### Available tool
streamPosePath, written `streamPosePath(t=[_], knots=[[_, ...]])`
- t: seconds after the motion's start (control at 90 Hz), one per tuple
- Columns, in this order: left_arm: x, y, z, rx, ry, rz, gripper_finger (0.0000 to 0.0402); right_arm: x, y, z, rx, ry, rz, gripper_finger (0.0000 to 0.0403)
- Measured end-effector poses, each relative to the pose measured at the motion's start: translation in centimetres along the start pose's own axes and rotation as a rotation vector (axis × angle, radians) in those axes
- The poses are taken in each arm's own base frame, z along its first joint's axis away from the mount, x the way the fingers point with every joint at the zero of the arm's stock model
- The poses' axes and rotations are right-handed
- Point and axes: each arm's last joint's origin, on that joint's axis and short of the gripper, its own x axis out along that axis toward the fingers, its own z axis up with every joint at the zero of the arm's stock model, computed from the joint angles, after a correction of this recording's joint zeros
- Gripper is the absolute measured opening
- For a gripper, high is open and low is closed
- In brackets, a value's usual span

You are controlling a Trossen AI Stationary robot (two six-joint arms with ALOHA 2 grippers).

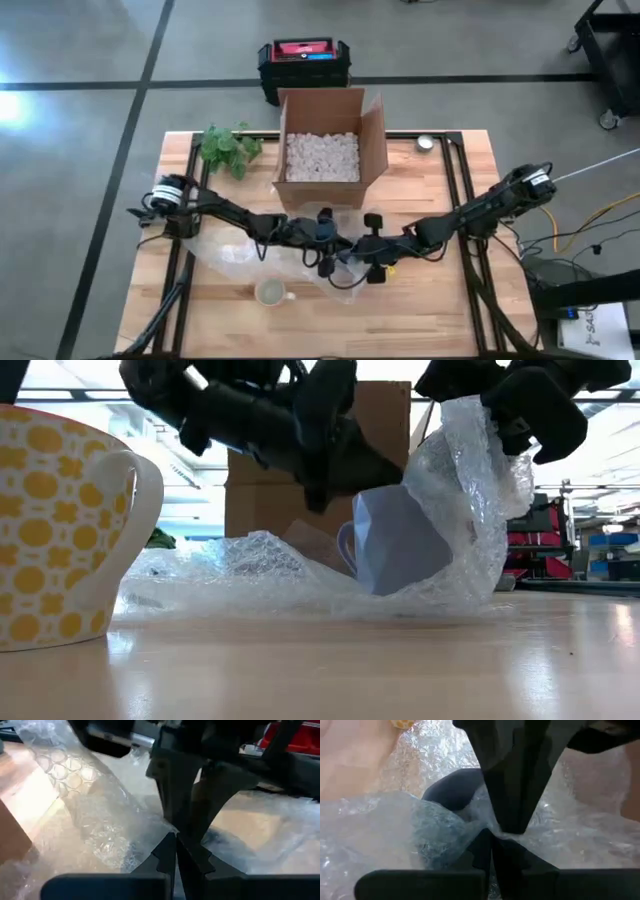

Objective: Wrap mug
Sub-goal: Wrap the blue mug with the right bubble wrap

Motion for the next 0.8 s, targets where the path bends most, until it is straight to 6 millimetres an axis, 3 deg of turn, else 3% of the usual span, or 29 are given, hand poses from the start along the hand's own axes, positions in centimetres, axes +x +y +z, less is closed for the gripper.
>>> streamPosePath(t=[0.222,0.356,0.467,0.622,0.8], knots=[[0.0,0.0,0.0,0.005,0.007,0.004,0.0001,-1.2,-0.3,1.3,0.045,0.031,0.003,0.0012],[0.0,0.1,-0.3,0.014,0.028,0.005,0.0001,-4.2,-1.1,3.9,0.094,0.115,-0.031,0.0041],[0.0,0.0,-0.3,0.014,0.032,0.002,0.0001,-7.0,-2.0,4.1,0.137,0.268,-0.073,0.0072],[0.0,0.0,-0.3,0.013,0.029,0.000,0.0001,-10.7,-2.9,1.5,0.235,0.378,-0.130,0.0114],[0.0,0.0,-0.3,0.012,0.027,-0.001,0.0001,-10.8,-2.8,-4.3,0.310,0.406,-0.169,0.0144]])
